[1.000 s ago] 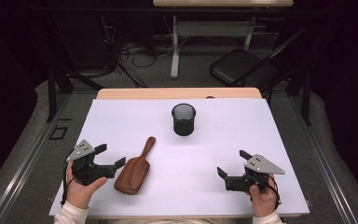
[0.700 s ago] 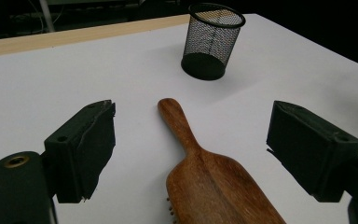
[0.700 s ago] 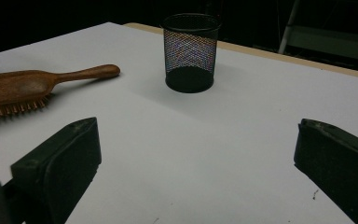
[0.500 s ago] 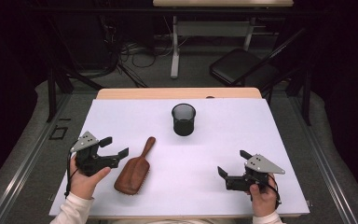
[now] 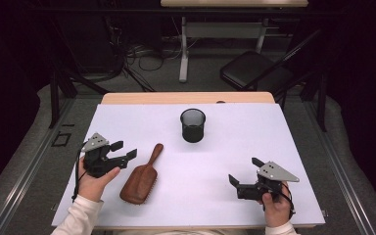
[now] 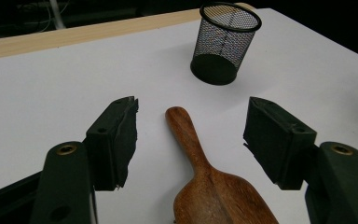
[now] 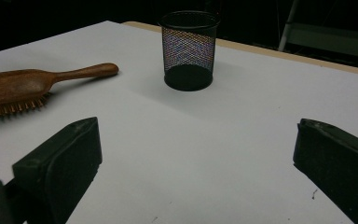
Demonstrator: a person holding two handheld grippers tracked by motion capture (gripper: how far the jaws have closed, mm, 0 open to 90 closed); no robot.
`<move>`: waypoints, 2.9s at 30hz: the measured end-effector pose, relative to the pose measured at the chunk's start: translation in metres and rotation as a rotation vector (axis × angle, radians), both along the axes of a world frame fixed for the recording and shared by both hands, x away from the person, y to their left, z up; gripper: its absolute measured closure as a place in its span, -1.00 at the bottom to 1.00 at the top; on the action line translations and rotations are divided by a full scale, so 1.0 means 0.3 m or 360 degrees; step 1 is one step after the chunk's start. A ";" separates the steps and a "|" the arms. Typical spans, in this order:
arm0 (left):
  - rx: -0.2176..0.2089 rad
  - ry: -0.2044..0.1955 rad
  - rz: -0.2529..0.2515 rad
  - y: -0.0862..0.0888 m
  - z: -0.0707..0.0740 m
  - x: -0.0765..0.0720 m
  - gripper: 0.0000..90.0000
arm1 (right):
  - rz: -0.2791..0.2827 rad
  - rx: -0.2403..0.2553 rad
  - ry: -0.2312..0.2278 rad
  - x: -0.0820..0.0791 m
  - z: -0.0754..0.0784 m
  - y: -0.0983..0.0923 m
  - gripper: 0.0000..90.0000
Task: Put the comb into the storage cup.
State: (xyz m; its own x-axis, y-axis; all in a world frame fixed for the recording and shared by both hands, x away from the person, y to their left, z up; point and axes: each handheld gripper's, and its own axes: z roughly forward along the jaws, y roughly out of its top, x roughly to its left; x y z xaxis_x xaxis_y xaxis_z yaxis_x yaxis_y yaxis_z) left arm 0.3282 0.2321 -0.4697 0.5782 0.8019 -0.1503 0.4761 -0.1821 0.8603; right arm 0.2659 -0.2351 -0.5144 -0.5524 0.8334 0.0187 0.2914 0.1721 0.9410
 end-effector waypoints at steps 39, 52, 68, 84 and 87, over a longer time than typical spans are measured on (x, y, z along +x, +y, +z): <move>0.0256 0.0339 -0.0134 -0.189 -0.039 0.204 0.93 | -0.0001 -0.0004 0.0020 0.007 -0.007 -0.003 -0.95; 0.0422 0.0465 -0.0189 -0.246 -0.102 0.251 1.00 | -0.0008 0.0006 0.0031 0.010 -0.010 -0.005 -0.94; 0.0580 0.0581 -0.0324 -0.299 -0.147 0.267 1.00 | -0.0001 0.0002 0.0036 0.013 -0.012 -0.008 -0.93; 0.0695 0.0631 -0.0359 -0.319 -0.170 0.274 1.00 | -0.0001 0.0000 0.0041 0.013 -0.013 -0.008 -0.91; 0.0701 0.0633 -0.0352 -0.315 -0.171 0.279 1.00 | 0.0000 0.0001 0.0043 0.014 -0.014 -0.008 -0.91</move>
